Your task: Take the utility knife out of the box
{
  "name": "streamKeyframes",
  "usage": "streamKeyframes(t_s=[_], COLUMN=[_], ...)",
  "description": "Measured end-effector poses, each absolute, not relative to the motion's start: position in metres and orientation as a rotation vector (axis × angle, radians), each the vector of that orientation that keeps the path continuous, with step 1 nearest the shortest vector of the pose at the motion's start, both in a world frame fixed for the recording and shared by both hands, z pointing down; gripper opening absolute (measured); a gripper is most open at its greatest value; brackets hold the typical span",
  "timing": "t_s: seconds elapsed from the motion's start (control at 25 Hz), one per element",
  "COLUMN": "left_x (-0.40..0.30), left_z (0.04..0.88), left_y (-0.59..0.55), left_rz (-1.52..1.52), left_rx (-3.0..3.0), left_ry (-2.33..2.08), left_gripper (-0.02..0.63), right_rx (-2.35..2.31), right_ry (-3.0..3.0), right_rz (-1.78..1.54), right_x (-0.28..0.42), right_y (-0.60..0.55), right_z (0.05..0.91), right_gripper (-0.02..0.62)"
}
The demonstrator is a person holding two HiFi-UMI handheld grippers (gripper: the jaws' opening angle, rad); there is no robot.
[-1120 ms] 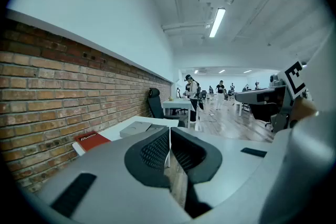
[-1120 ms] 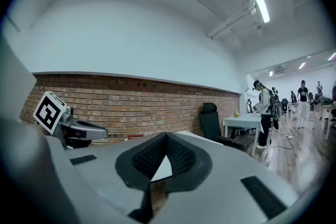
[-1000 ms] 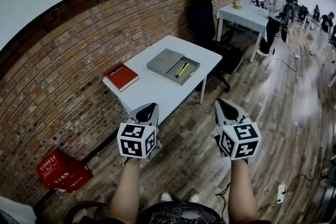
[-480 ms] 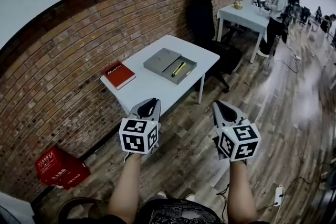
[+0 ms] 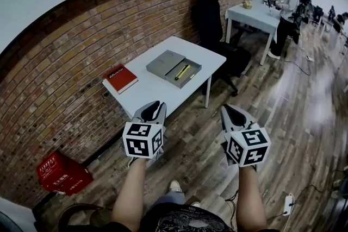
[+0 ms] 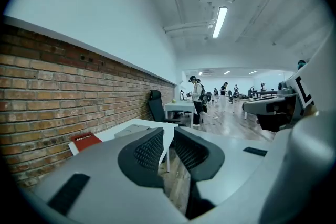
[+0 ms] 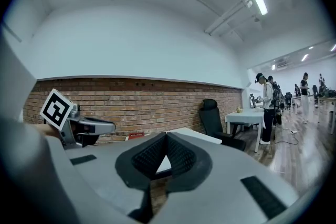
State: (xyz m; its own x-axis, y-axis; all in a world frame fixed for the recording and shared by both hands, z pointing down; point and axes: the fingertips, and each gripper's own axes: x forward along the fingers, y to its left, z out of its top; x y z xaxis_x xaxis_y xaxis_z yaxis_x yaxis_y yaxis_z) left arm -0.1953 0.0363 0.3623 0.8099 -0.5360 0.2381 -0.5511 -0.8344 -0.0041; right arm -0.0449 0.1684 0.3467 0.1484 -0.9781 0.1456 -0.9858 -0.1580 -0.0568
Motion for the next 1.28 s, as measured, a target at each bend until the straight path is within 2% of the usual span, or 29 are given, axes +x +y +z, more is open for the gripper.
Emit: streamKeyframes(t_s=[0.16, 0.52, 1.28], left_x=[-0.181, -0.155, -0.077], left_z=[0.366, 0.382, 0.378], left_y=[0.031, -0.02, -0.205], left_rz=[0.364, 0.387, 0.38], left_rx=[2.926, 2.928, 2.919], left_ry=[-0.875, -0.902, -0.81], left_gripper=[0.098, 0.103, 0.117], right_rx=[2.338, 2.307, 2.289], right_ry=[-2.003, -2.011, -1.937], right_rz=[0.236, 0.245, 0.253], right_x=[-0.031, -0.005, 0.058], right_y=[0.163, 0.107, -0.077], right_z=[0.35, 0.361, 0.349], right_gripper=[0.02, 0.02, 0.02])
